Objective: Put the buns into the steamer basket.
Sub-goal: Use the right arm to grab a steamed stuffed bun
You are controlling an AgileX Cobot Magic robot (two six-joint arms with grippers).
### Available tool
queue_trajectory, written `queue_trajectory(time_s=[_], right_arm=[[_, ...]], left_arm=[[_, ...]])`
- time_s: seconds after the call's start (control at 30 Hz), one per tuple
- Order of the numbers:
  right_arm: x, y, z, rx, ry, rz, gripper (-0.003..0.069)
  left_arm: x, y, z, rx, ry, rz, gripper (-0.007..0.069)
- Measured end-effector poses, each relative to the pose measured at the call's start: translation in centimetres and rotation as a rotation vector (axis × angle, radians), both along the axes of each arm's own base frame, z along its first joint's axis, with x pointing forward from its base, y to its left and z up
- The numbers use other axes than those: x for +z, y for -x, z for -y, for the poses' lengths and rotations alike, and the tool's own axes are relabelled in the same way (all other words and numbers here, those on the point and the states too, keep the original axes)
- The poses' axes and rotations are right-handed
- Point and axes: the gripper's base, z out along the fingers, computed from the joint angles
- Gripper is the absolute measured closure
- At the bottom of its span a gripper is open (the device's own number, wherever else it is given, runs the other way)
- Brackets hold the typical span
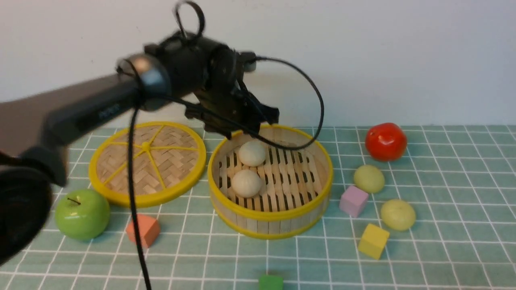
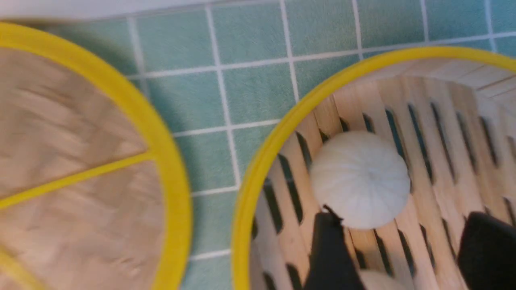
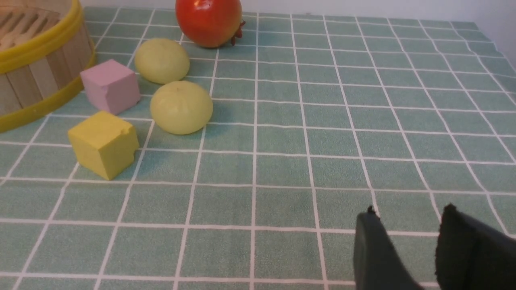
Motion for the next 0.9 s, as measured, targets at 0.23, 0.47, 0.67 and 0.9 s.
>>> queue_trajectory(time_s=[0.23,0.47,0.67,0.9], right_arm=[[0.0,0.0,0.0,0.0,-0.001,0.0,0.0419],[0.0,0.0,0.0,0.0,-0.001,0.0,0.0419],[0.0,0.0,0.0,0.0,-0.001,0.0,0.0419],[0.0,0.0,0.0,0.0,-0.001,0.0,0.0419]], left_arm=[[16.6,10.0,-5.9,0.044,0.045,0.222,0.0216],[20.2,21.5,-11.5,0.084,0.133,0.22,0.0482],[14.6,27.5,-13.9,0.096,0.202,0.128,0.0638],[8.3,36.5,-18.3,0.075,0.348,0.351,0.0638]])
